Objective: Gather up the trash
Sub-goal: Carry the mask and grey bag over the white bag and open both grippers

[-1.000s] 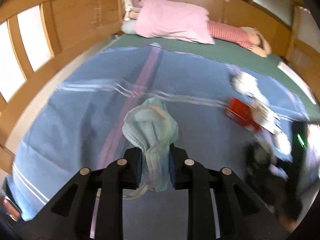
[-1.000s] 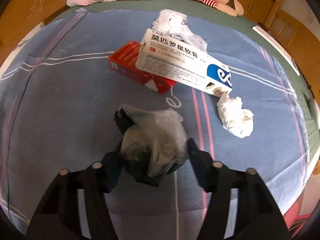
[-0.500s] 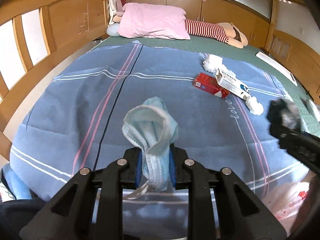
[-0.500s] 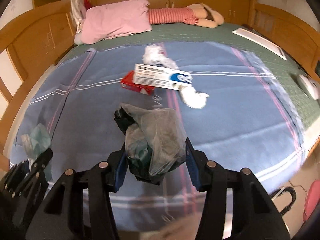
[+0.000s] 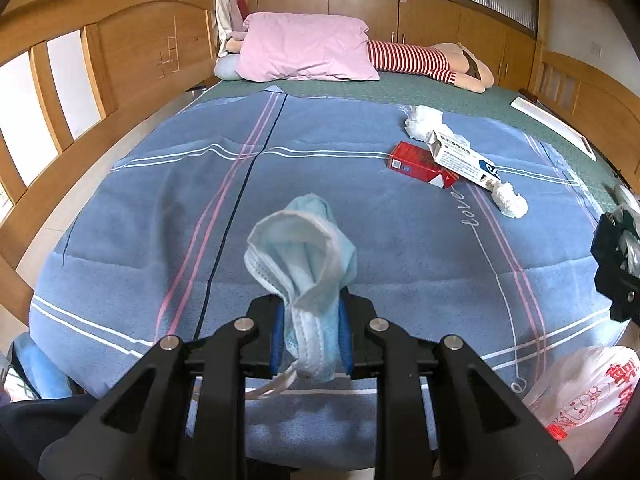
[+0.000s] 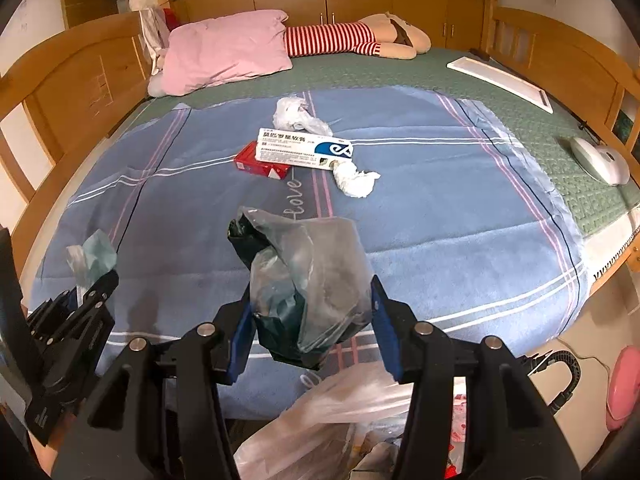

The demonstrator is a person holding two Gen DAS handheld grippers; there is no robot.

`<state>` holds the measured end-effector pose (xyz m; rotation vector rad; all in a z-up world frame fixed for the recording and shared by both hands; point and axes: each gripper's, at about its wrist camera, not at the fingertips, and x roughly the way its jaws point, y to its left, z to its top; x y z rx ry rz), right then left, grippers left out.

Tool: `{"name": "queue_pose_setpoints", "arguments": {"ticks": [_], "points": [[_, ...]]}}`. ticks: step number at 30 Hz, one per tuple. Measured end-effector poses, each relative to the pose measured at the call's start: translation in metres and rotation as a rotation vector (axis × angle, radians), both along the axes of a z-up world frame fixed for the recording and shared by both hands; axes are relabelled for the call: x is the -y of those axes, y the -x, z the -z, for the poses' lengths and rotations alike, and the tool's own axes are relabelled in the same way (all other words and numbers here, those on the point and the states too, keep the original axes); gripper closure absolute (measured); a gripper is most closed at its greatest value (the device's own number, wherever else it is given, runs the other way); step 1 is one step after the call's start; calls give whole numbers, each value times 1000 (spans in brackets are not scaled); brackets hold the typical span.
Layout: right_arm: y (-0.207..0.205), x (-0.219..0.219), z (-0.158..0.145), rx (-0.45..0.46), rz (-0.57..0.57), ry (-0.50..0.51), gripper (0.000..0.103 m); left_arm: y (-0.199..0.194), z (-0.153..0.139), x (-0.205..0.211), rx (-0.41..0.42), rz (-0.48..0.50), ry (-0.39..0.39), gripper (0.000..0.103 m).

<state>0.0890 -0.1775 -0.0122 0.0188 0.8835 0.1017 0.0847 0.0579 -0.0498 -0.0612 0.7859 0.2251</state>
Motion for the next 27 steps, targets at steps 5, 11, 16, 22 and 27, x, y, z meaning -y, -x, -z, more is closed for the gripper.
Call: {"name": "queue_pose_setpoints", "arguments": {"ticks": [5,11,16,22,27], "points": [[1,-6,4,-17,-8,-1,51,0,0,1,2,0,1,81],[2,-11,12,-34,-19,-4,51,-1,0,0,1,0,1,81],[7,-10,10,-32,-29,-15,51,-1,1,-1,0,8,18,81],[28,17,1,-41,-35,-53,51,-1,-1,-8,24,117,237,81],[61,51,14,-139,-26,-82,51,-3,1,6,5,297,410,81]]}}
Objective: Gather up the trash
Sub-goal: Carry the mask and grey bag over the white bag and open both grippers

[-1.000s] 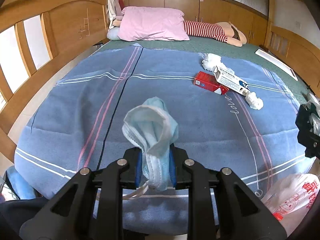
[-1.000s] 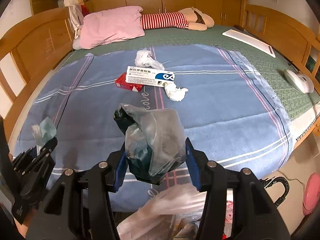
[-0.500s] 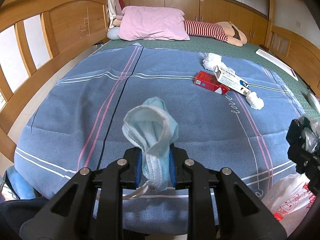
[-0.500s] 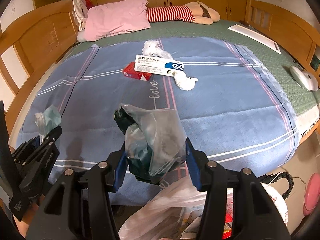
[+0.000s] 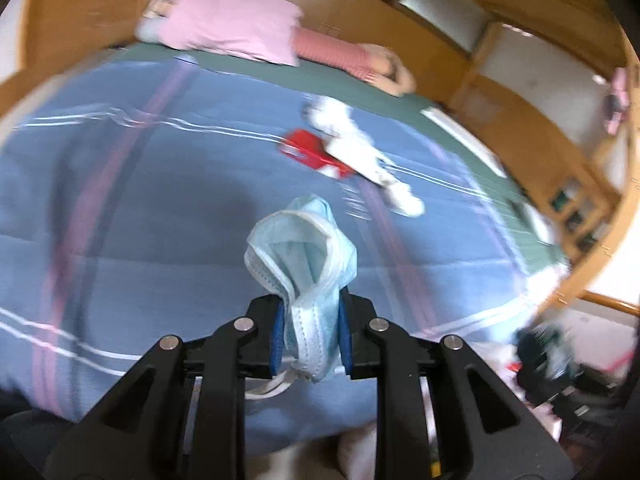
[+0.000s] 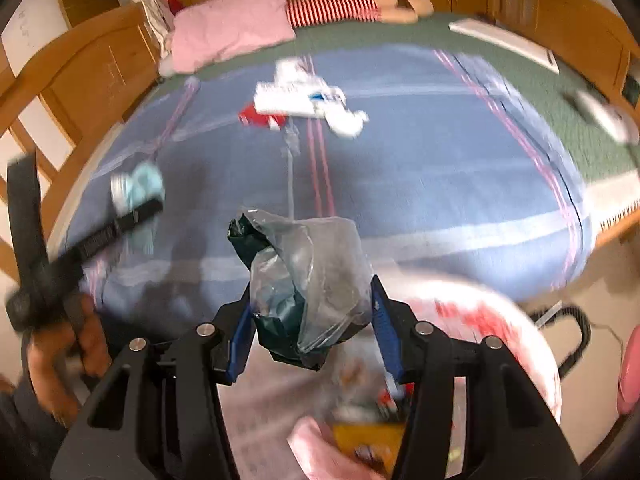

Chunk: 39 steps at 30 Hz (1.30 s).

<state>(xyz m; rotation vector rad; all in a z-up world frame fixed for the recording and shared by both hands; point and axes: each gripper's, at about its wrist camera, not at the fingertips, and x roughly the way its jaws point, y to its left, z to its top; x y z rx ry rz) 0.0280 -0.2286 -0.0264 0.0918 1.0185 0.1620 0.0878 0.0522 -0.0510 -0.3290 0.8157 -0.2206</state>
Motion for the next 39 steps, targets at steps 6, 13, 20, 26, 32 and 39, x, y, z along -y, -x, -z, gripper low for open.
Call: {"name": "queue_pose_setpoints", "arguments": {"ticks": [6,13,20,26,32,39], "points": [[33,37,41,-188,74,-81,35,6,-3,32,19,194,56,81],[50,106,11,26,463,-270,22,32,6,85,2,442,34,81],[50,121,-9,121,578,-265,22,81,18,153,13,763,-54,63],[52,125,0,109,603,-277,22,78,20,151,20,678,-107,14],[50,127,-1,108,628,-271,22,47,15,111,25,382,-108,12],[41,114,9,62,593,-256,22,33,10,72,31,118,-165,9]]}}
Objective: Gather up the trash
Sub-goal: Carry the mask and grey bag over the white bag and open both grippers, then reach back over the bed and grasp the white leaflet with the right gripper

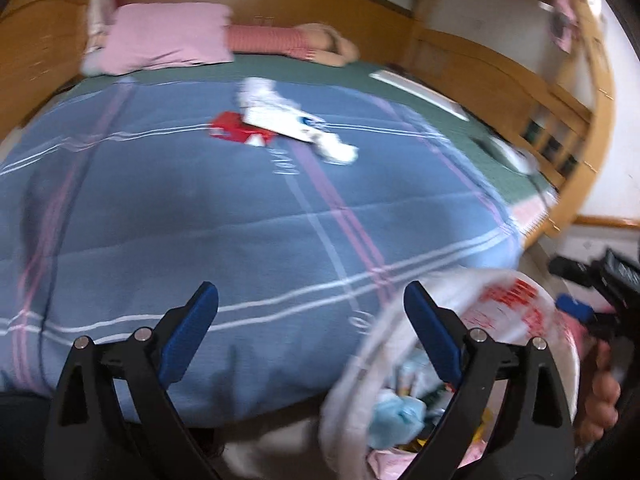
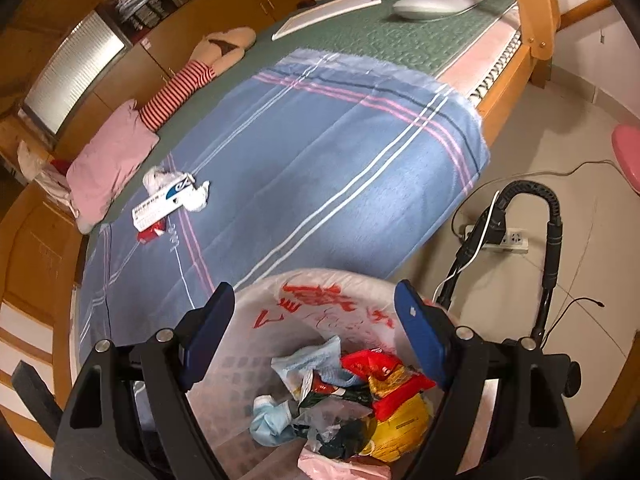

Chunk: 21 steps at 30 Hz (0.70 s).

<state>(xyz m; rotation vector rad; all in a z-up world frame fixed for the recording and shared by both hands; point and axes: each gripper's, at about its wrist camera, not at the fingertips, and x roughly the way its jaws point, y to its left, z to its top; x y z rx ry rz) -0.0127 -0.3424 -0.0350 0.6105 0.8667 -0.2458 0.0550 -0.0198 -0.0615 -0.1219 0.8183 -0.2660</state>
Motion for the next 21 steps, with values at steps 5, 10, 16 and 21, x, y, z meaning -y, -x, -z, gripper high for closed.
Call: {"name": "queue_pose_setpoints", "arguments": {"ticks": [5,10,16,21], "points": [[-4,-11,0,-5,-28,17,22,-8,5,-19,-42,-107,1,9],[-5,-14,-6,10,-38,41,22,-13,7,-38,-59,-220,14,9],[-7,-17,-10,18,-42,69,22,-15,14,-60,-118,-307,62,9],[-11,-24,-10,14,-69,92,22,-13,15,-60,-116,-320,42,9]]}}
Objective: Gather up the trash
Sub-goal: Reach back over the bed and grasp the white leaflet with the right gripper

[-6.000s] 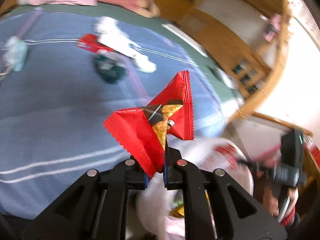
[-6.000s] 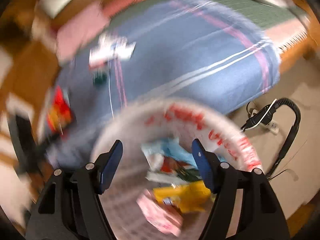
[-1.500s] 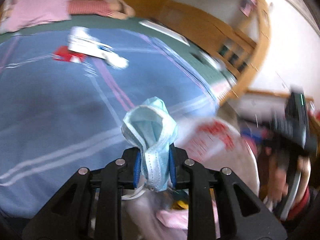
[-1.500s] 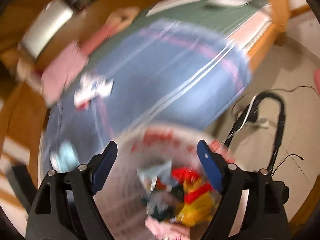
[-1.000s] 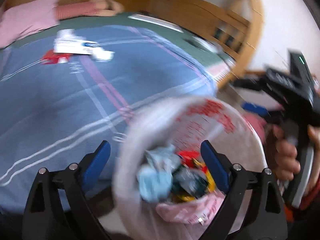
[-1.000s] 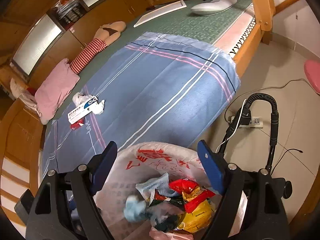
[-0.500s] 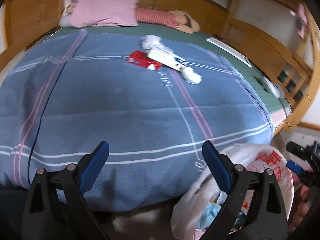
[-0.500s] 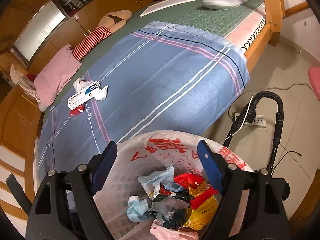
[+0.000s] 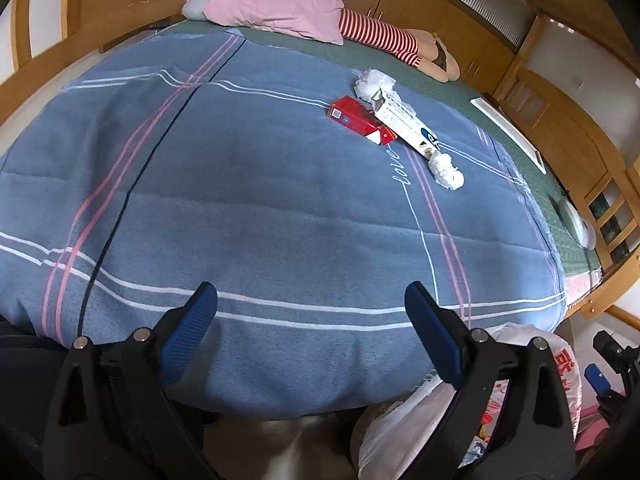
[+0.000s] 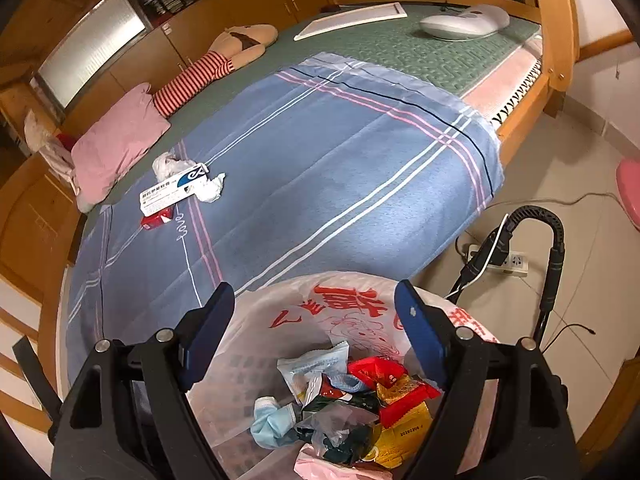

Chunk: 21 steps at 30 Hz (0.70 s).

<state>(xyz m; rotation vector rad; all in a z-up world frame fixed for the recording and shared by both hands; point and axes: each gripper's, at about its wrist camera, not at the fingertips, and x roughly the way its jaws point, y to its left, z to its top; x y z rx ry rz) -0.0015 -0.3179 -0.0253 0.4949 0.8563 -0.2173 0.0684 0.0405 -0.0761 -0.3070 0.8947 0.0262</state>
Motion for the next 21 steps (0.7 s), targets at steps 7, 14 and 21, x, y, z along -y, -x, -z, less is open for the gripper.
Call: {"name": "queue_pose_setpoints", "arguments": {"ticks": [7,14,21], "points": [[-40,-20,-9,-7,-103,12,22,0,-23,-22,59,-82,-43,9],[-144,-80,-18,2,-295,128,22,-48,-71,-74,147,-191,-196,6],[-271,-132,5,-4,-380,82,22,-48,-32,-109,-10,-277,-15,5]]}}
